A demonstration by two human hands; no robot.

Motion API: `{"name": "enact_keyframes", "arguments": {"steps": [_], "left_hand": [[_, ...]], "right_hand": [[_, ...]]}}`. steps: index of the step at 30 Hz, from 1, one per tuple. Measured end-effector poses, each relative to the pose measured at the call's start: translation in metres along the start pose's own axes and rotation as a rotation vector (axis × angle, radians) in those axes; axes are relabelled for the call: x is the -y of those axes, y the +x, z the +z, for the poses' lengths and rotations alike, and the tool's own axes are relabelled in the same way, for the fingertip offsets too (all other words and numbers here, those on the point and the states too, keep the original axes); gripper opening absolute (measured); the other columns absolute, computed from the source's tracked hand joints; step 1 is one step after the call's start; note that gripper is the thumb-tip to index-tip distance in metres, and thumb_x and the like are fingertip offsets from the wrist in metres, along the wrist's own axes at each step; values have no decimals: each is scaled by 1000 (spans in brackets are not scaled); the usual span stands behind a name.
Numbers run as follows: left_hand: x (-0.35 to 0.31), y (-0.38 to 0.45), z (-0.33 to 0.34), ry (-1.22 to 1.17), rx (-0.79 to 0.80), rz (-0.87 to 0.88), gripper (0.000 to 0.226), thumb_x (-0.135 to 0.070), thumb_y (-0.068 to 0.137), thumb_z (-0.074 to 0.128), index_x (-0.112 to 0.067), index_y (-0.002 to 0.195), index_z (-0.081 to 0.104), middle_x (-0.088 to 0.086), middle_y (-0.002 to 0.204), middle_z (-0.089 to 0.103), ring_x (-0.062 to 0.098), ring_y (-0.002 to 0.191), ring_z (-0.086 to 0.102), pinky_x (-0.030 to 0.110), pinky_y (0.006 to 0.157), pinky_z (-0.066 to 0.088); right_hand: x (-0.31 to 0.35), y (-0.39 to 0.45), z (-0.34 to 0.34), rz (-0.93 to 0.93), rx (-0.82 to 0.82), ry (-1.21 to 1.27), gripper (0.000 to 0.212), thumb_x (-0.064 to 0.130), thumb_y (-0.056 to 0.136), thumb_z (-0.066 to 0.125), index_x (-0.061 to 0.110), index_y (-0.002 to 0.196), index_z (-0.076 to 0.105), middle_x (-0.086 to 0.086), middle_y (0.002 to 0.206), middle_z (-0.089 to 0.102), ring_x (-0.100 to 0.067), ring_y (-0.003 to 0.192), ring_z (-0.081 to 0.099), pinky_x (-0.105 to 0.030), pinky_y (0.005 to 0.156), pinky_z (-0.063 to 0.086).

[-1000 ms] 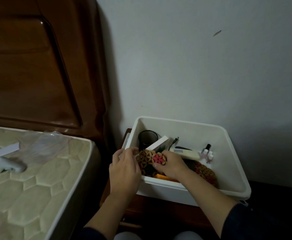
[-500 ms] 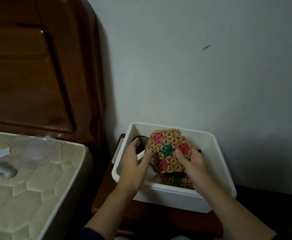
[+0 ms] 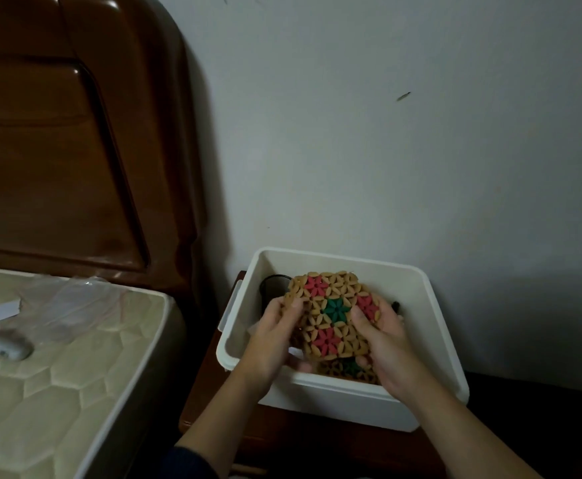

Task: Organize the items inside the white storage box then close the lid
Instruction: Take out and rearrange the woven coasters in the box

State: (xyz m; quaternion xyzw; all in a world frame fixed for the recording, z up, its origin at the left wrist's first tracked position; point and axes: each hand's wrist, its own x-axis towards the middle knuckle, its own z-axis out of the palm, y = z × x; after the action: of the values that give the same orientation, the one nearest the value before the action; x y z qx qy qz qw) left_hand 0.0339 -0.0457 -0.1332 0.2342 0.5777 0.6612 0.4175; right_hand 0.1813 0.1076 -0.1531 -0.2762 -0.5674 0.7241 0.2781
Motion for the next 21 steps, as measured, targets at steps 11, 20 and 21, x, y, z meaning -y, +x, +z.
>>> {"name": "enact_keyframes", "arguments": {"steps": [11, 20, 21], "left_hand": [[10, -5, 11, 210, -27, 249, 35, -32, 102, 69, -30, 134, 55, -12, 123, 74, 10, 118, 71, 32, 91, 62], [7, -8, 10, 141, 24, 274, 44, -34, 97, 71, -31, 138, 56, -3, 129, 72, 20, 123, 69, 46, 92, 63], [5, -9, 11, 137, 13, 263, 39, -40, 98, 69, -35, 135, 59, -4, 128, 73, 19, 122, 69, 44, 91, 64]], "right_hand": [[1, -4, 8, -178, -11, -182, 62, 30, 95, 78, 45, 148, 51, 18, 134, 69, -4, 126, 65, -38, 98, 60], [2, -8, 9, -272, -50, -211, 66, 30, 93, 81, 48, 146, 46, 19, 130, 67, -5, 117, 69, -39, 67, 66], [2, -8, 9, -275, -60, -213, 65, 32, 92, 81, 48, 145, 47, 19, 129, 68, -5, 114, 70, -42, 65, 66]]}}
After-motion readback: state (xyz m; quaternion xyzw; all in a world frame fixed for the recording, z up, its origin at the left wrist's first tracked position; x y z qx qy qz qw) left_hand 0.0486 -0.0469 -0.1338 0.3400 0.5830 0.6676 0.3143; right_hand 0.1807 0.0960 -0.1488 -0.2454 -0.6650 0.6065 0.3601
